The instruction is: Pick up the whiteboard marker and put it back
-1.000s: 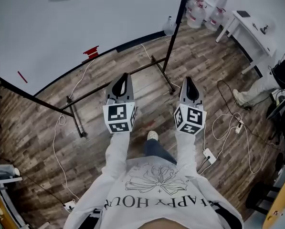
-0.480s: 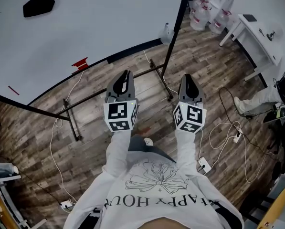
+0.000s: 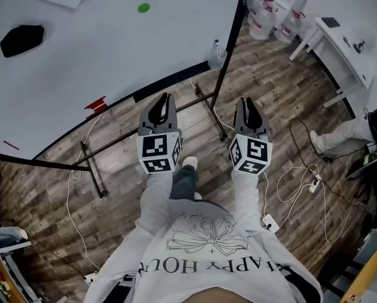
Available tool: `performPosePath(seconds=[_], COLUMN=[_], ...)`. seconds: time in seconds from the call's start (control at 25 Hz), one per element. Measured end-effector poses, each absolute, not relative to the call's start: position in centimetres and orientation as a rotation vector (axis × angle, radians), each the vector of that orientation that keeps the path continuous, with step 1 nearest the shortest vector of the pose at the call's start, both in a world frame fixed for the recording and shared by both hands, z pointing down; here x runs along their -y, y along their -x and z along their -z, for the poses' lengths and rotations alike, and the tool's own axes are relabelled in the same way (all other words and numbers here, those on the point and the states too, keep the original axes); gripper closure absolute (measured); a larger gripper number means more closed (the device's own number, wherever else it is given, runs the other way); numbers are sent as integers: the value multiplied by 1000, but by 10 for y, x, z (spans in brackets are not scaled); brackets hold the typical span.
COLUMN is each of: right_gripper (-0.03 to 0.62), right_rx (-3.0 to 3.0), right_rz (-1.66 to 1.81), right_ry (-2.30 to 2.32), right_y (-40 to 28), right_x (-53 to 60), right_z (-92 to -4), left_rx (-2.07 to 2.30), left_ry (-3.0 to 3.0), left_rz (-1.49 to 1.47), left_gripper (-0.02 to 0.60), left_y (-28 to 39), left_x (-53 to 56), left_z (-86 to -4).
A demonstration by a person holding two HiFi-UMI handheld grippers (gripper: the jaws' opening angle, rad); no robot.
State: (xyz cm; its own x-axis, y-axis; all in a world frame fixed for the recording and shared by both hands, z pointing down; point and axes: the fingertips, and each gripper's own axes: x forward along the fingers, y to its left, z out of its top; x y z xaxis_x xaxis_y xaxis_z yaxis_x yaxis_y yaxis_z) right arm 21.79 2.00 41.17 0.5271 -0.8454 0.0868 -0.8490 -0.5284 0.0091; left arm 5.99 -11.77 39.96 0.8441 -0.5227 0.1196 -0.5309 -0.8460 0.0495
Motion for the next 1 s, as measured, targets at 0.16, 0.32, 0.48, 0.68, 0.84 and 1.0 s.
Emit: performPosePath(seconds=[0.16, 0.32, 0.48, 0.68, 0.84, 1.0], right_gripper=[537, 534, 534, 533, 533, 533], right_rx=[1501, 1509, 1515, 1511, 1511, 1528], right_rz=[-120, -103, -123, -174, -197, -235], right_ry=[-2695, -2674, -2657, -2649, -2636, -2608], right_y=[-255, -283, -310, -338, -354, -367], right_x=[20, 61, 97, 131, 152, 166], right_z=[-412, -411, -418, -435, -443, -453], left_rx=[808, 785, 772, 760, 751, 746], left_ry=[-2951, -2963, -2963, -2965, -2951, -2936], left_rz=[-159, -173, -183, -229, -254, -281], left_gripper=[574, 574, 574, 574, 574, 574], left_y=[-101, -137, -164, -188, -202, -218], left_x=[151, 184, 214, 244, 260, 268], left_z=[-399, -400, -403, -415, -425, -433])
